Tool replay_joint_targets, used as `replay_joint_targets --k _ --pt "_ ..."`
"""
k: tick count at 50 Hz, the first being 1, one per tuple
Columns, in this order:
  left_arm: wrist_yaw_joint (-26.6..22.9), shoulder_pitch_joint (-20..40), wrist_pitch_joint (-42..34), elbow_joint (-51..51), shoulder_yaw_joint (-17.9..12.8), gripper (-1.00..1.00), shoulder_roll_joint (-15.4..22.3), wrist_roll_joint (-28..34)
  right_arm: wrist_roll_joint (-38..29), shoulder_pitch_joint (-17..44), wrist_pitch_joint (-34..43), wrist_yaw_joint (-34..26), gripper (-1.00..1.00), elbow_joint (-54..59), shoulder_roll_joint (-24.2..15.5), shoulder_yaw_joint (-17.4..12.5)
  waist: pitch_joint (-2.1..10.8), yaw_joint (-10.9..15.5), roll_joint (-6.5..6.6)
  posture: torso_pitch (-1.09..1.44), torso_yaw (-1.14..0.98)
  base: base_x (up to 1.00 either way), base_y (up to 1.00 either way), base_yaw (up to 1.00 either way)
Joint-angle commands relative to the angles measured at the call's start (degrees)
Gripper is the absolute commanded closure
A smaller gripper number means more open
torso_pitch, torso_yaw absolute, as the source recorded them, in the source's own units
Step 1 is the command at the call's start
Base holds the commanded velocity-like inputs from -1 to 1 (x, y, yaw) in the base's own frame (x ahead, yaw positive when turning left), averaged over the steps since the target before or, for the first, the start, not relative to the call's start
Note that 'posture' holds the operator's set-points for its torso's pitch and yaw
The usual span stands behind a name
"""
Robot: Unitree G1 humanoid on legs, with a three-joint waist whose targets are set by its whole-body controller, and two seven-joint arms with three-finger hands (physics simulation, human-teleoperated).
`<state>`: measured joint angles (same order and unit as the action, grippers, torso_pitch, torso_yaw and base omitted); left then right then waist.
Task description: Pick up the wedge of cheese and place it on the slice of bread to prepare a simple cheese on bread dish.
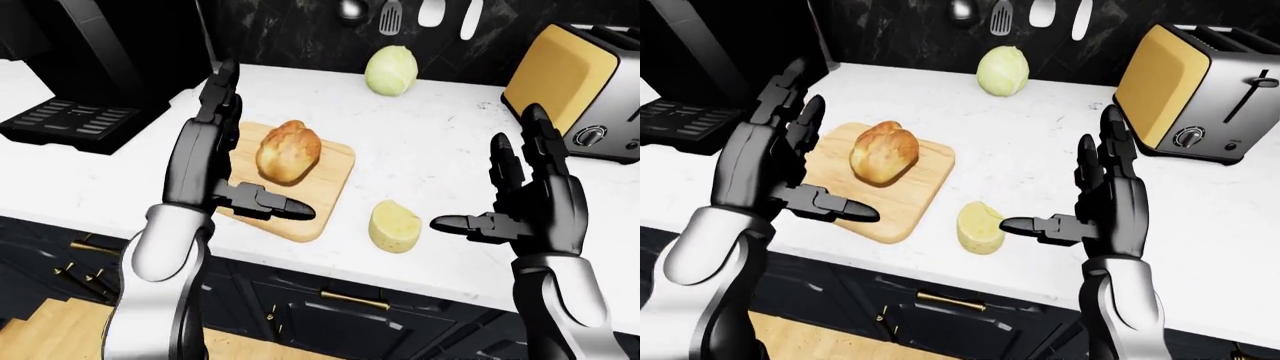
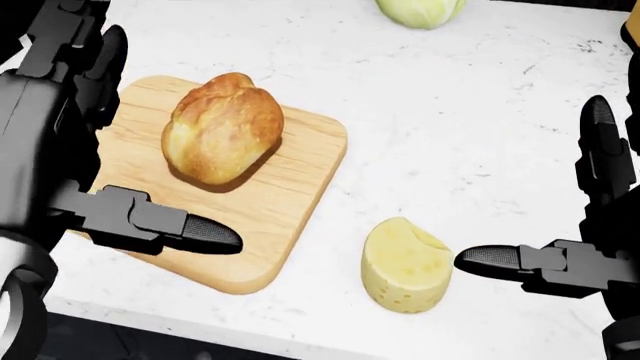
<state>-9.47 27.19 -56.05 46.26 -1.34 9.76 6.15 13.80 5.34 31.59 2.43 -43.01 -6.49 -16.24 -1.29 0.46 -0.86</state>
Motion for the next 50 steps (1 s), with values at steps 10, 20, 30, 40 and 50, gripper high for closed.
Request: replay_joint_targets --k 10,20,30,40,50 --pt "-10.8 8.8 -1.4 -2.7 9.9 -1.00 -5.8 15.1 2.2 2.2 0.7 1.0 -1.00 -2.9 -1.9 -2.4 0.55 0.3 -0.73 0.00 0.00 0.00 0.00 0.00" --pt "-22.4 3.7 6.7 -4.1 18.4 -1.00 -15.1 30.3 4.3 2.1 1.4 1.9 -1.00 -3.9 -2.8 -4.7 0.44 0.5 -1.75 0.00 0.00 0.00 0.00 0.00" --pt "-26.9 -0.9 14.6 -8.6 23.1 -1.00 -24.9 39.3 5.6 2.6 2.7 2.7 -1.00 -4.7 -3.7 -5.8 0.61 0.7 -2.60 0.00 0.00 0.00 0.00 0.00" --pt "-25.2 -2.3 18.7 -15.1 26.9 -1.00 -32.5 40.5 6.2 3.7 2.9 2.9 -1.00 -3.9 -4.7 -5.9 0.57 0.9 -3.64 0.00 0.00 0.00 0.00 0.00" --pt "-21.4 -4.5 22.5 -21.0 26.2 -1.00 -30.0 35.1 6.2 3.1 2.1 2.8 -1.00 -3.4 -4.5 -6.2 0.77 0.9 -3.69 0.00 0.00 0.00 0.00 0.00"
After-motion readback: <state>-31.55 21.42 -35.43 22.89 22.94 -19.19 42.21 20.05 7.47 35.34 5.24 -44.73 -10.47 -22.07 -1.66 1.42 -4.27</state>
